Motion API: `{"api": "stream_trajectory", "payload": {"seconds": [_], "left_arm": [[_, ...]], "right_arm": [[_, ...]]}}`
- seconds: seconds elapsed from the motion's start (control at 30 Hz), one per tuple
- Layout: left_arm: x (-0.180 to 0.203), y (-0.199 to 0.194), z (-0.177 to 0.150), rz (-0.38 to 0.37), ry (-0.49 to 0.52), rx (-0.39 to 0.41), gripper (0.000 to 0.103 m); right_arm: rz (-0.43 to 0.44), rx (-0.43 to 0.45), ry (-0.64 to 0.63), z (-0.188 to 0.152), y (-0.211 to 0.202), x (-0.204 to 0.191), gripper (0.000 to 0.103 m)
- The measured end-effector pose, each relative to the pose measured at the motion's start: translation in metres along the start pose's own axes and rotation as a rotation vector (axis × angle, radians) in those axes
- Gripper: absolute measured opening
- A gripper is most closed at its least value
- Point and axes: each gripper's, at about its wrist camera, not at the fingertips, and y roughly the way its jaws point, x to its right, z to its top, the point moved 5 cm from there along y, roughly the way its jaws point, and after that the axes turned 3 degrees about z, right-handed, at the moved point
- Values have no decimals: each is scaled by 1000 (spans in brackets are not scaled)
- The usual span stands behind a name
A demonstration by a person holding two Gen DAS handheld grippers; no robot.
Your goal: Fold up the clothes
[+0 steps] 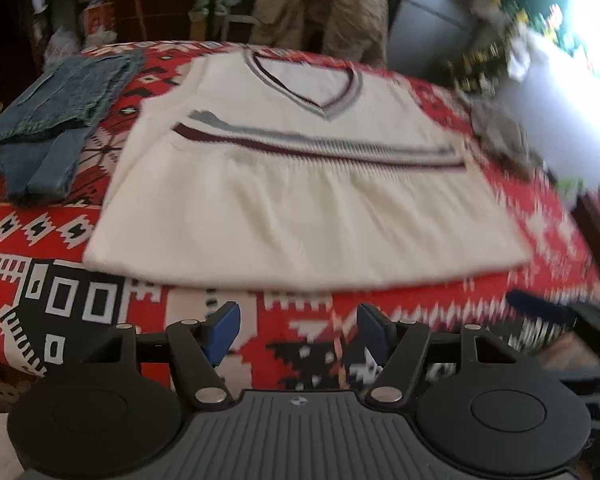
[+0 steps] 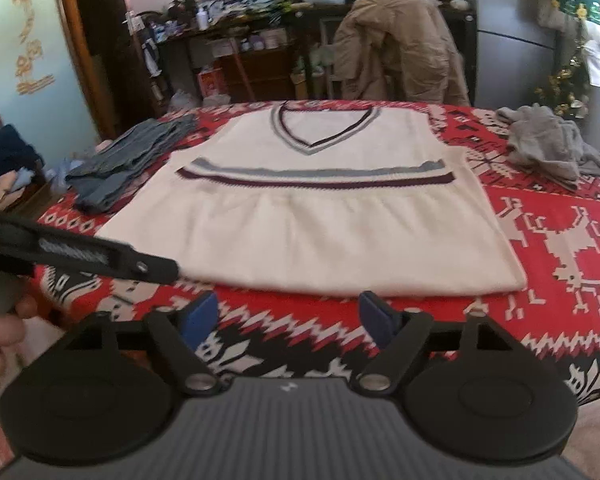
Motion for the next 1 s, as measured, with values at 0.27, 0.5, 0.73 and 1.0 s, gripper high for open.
{"api": "stream_trajectory", "payload": {"seconds": [0.27,0.5,0.73,1.0], "left_arm": [[5,0,-11,59,50,46,72],[3,-3,-8,85,26,128,76],[12,3,-8,167,111,176,85],[9,0,-5,292,77,265,100]], "right_arm": [[-23,11,-13,-4,-1,-4,102],[-44,175,114,-1,-8,10,102],[-52,250,195,2,-5,43,102],[-199,222,153,0,5,42,102]]}}
